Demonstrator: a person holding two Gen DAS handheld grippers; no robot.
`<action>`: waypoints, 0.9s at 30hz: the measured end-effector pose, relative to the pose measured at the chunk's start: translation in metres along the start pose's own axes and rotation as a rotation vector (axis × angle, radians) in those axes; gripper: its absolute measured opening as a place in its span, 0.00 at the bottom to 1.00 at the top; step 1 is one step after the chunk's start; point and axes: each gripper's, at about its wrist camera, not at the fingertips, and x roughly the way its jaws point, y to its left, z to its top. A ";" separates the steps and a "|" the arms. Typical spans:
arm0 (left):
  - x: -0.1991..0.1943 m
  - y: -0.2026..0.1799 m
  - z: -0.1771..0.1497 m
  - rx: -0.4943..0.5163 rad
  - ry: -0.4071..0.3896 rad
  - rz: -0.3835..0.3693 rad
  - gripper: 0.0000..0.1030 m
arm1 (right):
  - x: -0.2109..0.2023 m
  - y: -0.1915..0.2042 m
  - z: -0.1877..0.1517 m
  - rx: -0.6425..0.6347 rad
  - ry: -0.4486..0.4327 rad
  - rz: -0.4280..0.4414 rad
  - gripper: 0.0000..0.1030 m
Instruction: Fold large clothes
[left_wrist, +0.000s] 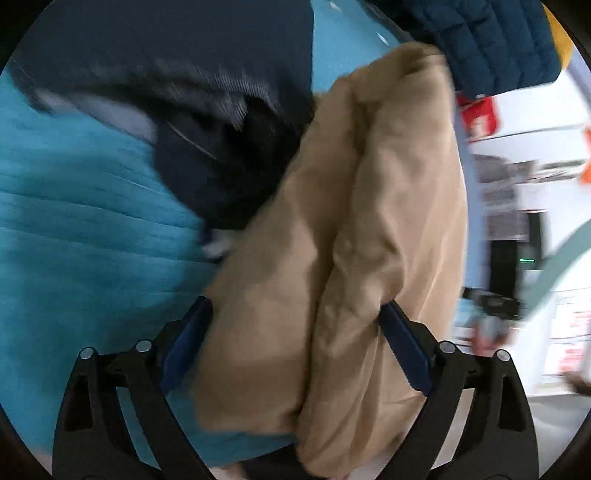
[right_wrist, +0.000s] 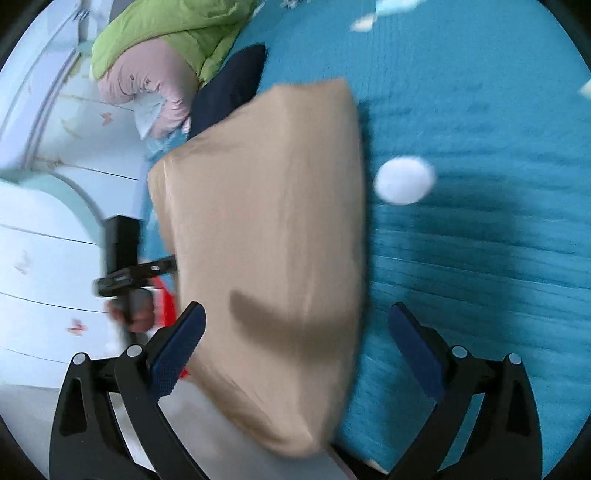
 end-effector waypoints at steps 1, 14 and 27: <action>0.004 0.006 0.002 -0.009 0.012 -0.053 0.95 | 0.004 -0.006 0.002 0.002 0.010 0.039 0.93; 0.026 -0.022 -0.005 0.068 -0.067 -0.156 0.89 | 0.015 0.010 0.019 0.011 -0.087 0.064 0.80; -0.061 -0.100 -0.023 0.179 -0.310 -0.225 0.71 | -0.056 0.116 0.033 -0.239 -0.284 0.091 0.57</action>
